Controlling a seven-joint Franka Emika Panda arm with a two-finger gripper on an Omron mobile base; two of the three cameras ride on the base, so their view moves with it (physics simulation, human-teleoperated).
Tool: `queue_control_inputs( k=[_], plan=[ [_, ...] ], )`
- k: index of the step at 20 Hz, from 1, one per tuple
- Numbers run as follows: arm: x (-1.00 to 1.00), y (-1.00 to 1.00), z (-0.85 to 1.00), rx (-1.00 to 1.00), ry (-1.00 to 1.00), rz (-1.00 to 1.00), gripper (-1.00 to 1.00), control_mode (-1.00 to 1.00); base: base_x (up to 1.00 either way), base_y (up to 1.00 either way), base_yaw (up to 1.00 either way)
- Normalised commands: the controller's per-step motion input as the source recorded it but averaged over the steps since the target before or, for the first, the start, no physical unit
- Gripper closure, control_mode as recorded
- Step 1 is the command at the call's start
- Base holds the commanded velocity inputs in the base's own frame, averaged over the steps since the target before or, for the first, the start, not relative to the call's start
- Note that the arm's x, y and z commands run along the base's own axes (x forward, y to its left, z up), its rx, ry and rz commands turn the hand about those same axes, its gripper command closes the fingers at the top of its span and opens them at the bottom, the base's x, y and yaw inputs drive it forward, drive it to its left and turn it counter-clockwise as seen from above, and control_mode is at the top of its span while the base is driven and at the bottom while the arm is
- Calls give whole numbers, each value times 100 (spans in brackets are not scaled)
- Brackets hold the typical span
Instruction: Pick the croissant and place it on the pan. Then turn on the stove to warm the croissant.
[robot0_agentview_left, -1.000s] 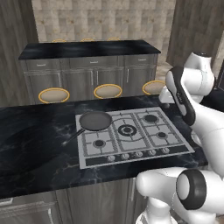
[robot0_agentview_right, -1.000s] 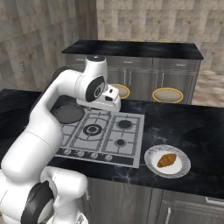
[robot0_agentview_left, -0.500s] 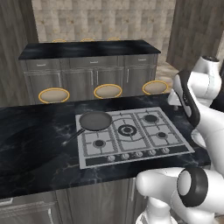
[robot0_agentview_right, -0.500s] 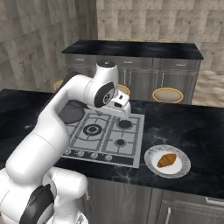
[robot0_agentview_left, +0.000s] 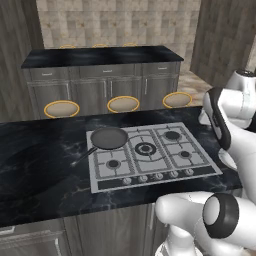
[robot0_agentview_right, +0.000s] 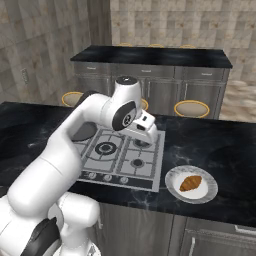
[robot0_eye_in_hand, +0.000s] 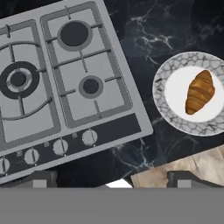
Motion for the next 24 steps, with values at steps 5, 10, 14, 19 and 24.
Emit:
queue_control_inputs(
  k=[5,10,14,19,24],
  plan=[
    [-3,-32,-8,-2,0,-7,-100,-100,0,0,0],
    [-1,-37,-7,0,0,-6,-100,-100,0,0,0],
    [0,-44,-8,0,0,-6,-100,-100,0,0,0],
    [0,-39,-16,0,0,-6,-100,-100,0,0,0],
    [0,-33,-26,0,0,-7,-100,-100,0,0,0]
  ],
)
